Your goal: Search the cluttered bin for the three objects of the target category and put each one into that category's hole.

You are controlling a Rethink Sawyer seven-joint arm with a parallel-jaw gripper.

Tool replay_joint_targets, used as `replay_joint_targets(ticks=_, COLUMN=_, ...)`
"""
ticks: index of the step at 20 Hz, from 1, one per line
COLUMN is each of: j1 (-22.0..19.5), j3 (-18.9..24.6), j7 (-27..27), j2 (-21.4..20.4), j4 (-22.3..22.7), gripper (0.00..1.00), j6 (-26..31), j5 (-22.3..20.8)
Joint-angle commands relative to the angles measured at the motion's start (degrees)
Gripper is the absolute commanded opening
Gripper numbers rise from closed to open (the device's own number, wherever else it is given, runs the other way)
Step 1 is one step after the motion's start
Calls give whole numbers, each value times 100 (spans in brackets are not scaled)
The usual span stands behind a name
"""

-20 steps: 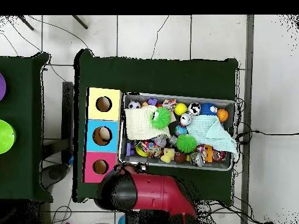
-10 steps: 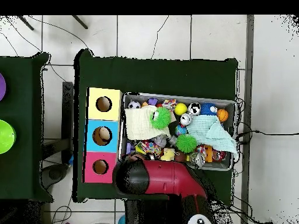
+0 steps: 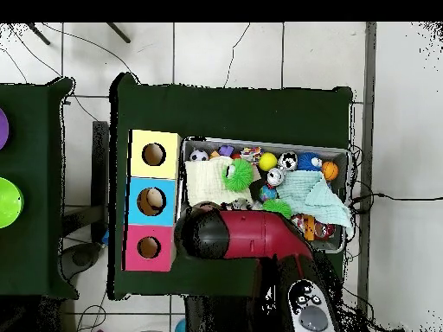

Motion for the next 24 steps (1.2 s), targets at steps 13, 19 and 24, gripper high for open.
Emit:
replay_joint_targets(ticks=13, j1=-96, j3=488, j7=-1032, j2=1407, j4=-1989, gripper=100, j6=1837, j5=-1236)
replay_joint_targets(ticks=19, j1=-7, j3=413, j7=-1224, j2=1643, j4=-2281, gripper=100, j6=2550, j5=-1688)
replay_joint_targets(ticks=24, j1=-40, j3=497, j7=-1270, j2=1785, j4=-2332, gripper=100, j6=2772, j5=-1953)
